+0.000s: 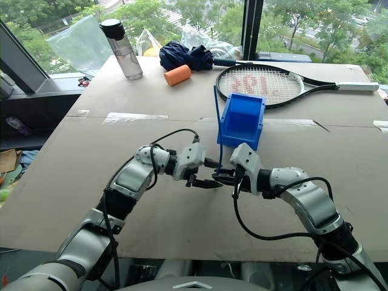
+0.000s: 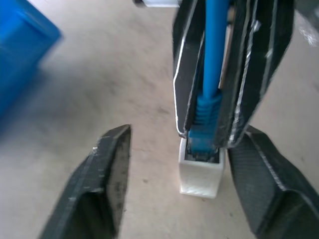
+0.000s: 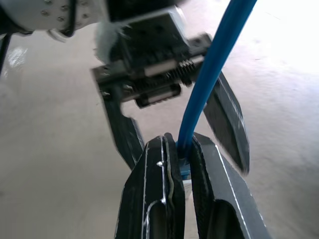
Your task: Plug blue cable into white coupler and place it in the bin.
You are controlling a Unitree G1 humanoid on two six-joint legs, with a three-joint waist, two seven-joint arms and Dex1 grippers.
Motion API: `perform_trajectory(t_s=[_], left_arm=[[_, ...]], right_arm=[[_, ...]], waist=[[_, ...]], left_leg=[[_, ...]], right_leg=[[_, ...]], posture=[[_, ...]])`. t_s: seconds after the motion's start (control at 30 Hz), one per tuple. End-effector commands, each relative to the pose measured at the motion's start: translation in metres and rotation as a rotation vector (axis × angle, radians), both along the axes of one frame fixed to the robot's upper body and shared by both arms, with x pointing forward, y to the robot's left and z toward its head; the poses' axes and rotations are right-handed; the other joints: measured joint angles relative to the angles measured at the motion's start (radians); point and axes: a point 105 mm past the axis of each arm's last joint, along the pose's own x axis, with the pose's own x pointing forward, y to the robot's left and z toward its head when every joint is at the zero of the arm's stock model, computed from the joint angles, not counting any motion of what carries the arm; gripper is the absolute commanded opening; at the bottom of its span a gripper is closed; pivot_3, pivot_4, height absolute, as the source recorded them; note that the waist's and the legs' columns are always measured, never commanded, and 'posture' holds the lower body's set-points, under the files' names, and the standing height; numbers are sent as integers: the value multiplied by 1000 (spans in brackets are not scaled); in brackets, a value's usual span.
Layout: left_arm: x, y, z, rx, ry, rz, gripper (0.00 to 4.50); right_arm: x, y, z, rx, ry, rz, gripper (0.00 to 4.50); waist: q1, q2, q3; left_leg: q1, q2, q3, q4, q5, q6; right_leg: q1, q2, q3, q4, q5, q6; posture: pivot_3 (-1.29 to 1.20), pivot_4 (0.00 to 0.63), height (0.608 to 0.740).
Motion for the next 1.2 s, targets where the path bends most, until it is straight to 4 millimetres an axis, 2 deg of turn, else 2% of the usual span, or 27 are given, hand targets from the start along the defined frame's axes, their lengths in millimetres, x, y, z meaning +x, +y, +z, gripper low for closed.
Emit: perform_trajectory(t_s=[0.03, 0.13, 0.23, 0.3, 0.33, 0.4, 0.47, 0.5, 0.6, 0.7, 0.83, 0.9, 1.07, 1.2], left_arm=[[-10, 28, 32, -111, -18, 141, 4069], [-21, 41, 48, -186, -27, 262, 4069], [-23, 40, 57, -227, -36, 311, 4069], [-23, 37, 61, -243, -42, 325, 4158], [-23, 34, 63, -255, -45, 330, 4158], [-22, 30, 67, -273, -51, 336, 4158], [-22, 28, 69, -285, -50, 341, 4158], [-22, 27, 70, -287, -48, 341, 4158], [-26, 25, 65, -274, -29, 330, 4158], [-32, 26, 56, -247, 8, 320, 4158], [-41, 39, 45, -209, 48, 341, 4158], [-48, 52, 39, -182, 65, 360, 4158], [-66, 93, 27, -89, 118, 427, 4158], [-71, 112, 22, -52, 148, 467, 4158]], right_arm=[[24, -23, 62, 140, -78, -114, 0], [65, -44, 86, 170, -27, -263, 0], [93, -53, 85, 155, 54, -364, 0], [101, -51, 82, 149, 84, -364, 801], [106, -50, 81, 149, 93, -368, 1041], [111, -51, 82, 148, 94, -381, 2054], [107, -60, 85, 136, 64, -394, 3066], [103, -65, 86, 120, 37, -398, 3404], [82, -78, 87, 71, -100, -384, 3404], [38, -83, 89, 74, -225, -291, 3404], [-14, -105, 69, -33, -298, -285, 3404], [-35, -118, 63, -91, -334, -313, 3404], [-95, -157, 41, -253, -302, -365, 3404], [-132, -180, 26, -357, -240, -400, 3404]], waist=[[-8, 2, 1], [-10, 2, 2], [8, 2, 1], [13, 2, 1], [12, 2, 1], [10, 2, 2], [10, 2, 2], [12, 2, 2], [16, 2, 2], [16, 2, 1], [10, 2, 1], [7, 3, 2], [11, 3, 2], [18, 2, 1]], left_leg=[[1, 0, 0, 0, 0, 0], [1, 0, 0, -2, 0, 0], [1, 0, 0, -2, 0, 0], [0, -1, 2, -2, 0, 0], [0, -1, 3, -2, 0, 0], [-1, -2, 5, -2, 0, 0], [-1, -2, 6, -2, 0, 0], [-1, -2, 6, -2, 0, 0], [-2, -2, 6, -3, 0, 0], [-2, -2, 5, -5, 0, 0], [-1, -1, 5, -7, 0, 0], [1, -1, 5, -7, 0, 0], [3, 1, 8, -8, 0, 0], [3, 4, 10, -8, 0, 0]], right_leg=[[-1, 0, 0, 1, 0, 0], [-2, 0, 0, 2, 0, 0], [-2, 0, -1, 2, 0, 0], [-2, -1, -2, 1, 0, 0], [-2, -1, -2, 1, 0, -1], [-2, -1, 1, 0, 0, -1], [-2, -1, 1, -1, 0, 0], [-2, -1, 1, -1, 0, 0], [-2, -1, -1, -3, 0, 0], [-1, -2, -1, -5, 0, 0], [-2, -1, 0, -5, 0, 0], [-1, -1, 1, -5, 0, 0], [0, 0, 1, -5, -4, 0], [1, -1, 2, -6, -6, 0]], posture=[[0, 150, 740], [0, 150, 740], [0, 150, 740], [0, 150, 740], [0, 150, 740], [0, 150, 740], [0, 150, 740], [0, 150, 740], [0, 150, 740], [0, 150, 740], [0, 150, 740], [0, 150, 740], [0, 150, 740], [0, 150, 740]])
